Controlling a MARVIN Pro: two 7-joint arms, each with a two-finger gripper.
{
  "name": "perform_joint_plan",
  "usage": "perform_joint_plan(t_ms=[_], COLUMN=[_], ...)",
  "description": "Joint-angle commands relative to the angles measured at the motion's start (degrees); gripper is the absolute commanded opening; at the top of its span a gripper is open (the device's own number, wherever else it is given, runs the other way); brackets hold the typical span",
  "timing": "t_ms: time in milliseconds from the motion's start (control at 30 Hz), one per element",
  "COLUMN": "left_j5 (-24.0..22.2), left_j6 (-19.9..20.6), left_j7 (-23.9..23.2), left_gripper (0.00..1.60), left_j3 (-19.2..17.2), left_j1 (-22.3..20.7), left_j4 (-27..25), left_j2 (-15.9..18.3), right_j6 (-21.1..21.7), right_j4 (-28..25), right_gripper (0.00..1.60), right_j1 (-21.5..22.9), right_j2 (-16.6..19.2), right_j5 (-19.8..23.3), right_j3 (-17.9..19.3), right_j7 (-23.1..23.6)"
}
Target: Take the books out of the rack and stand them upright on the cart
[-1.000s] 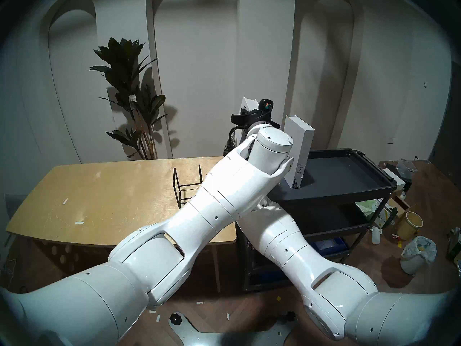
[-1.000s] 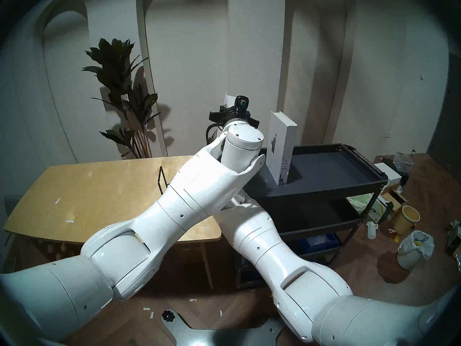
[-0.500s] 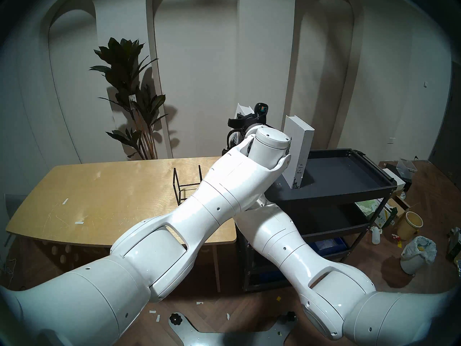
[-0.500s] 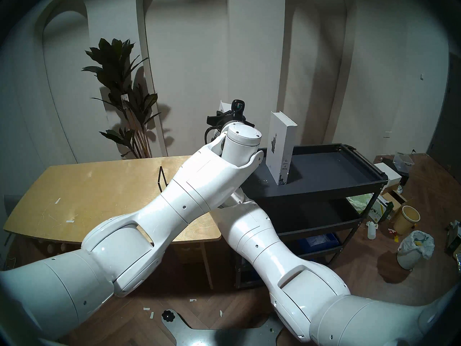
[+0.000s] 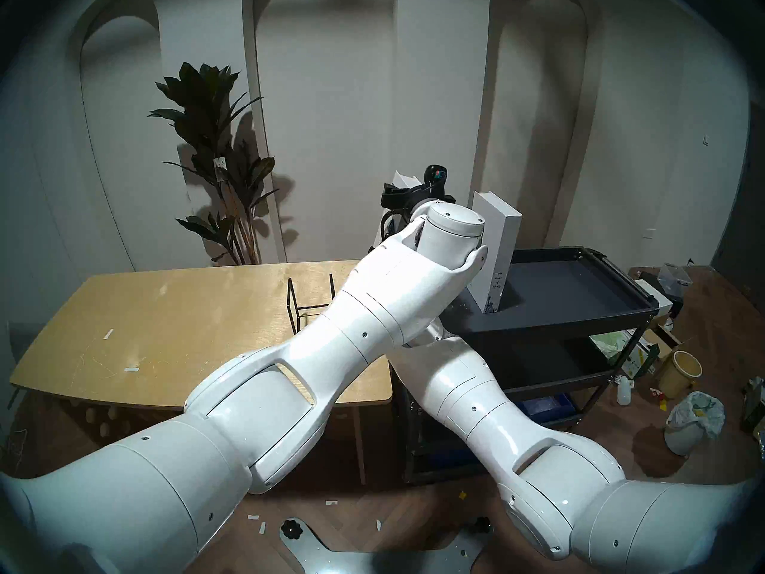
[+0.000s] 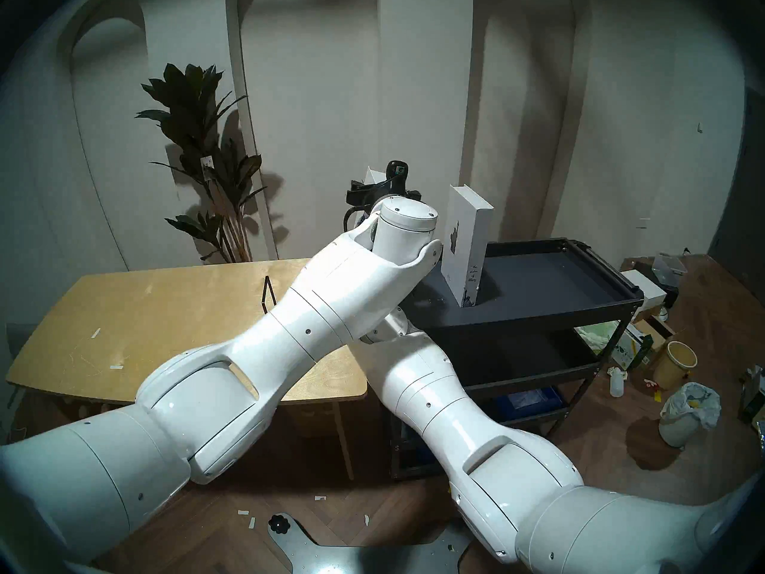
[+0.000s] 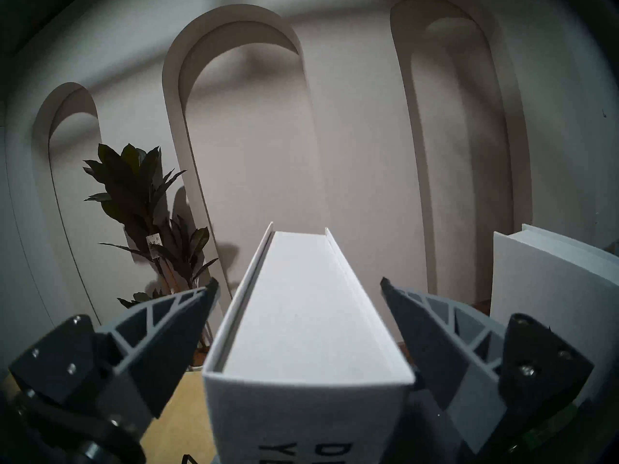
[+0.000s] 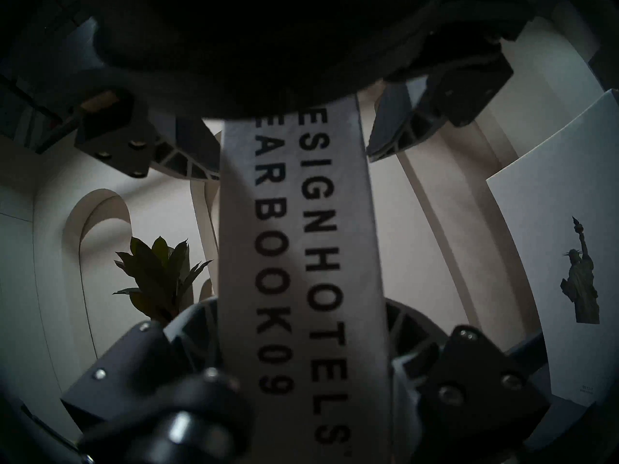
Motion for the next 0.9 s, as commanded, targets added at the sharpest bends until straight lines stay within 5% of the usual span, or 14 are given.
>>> perform_joint_plan(t_ms=[0,233,533,867], left_j5=[1.35,2.24,3.10,3.68], left_j6=[-4.49,-9.18,-12.62,-12.38], left_j7=[-0.95,-1.61,-0.20,4.74], left_gripper=[1.60,1.60,1.60,1.60], left_j3=[0.93,-0.64,-9.36,-19.84], left_j1=[-3.80,-7.47,-9.14,-2.92], left_j4=[-6.63,-11.39,-19.02,-22.07], left_j2=[-1.08,-3.79,3.72,10.30], right_j6=[2.31,4.76,7.70,10.48], right_j4=[-0.95,-0.70,0.51,1.29], right_gripper=[0.00,0.00,0.00,0.00], right_j1=[3.79,5.33,6.45,8.15], right_j2=[-3.07,-3.56,-2.05,0.67], right_j5=[0.12,0.12,-0.93,-2.30], right_j3=[-0.07,-0.02,0.08,0.81], right_j7=[-1.56,-2.99,-4.36,-5.26])
